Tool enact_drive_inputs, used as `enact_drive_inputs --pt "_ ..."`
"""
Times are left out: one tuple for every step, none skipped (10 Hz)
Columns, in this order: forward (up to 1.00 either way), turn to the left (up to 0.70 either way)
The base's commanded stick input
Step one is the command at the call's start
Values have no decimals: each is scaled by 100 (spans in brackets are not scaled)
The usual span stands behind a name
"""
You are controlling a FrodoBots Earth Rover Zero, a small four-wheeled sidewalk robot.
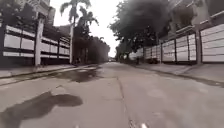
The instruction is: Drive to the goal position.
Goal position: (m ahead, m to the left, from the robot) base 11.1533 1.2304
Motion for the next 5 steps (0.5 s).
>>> enact_drive_inputs --pt "100 0" --pt "100 0" --pt "100 0" --pt "100 0" --pt "100 0"
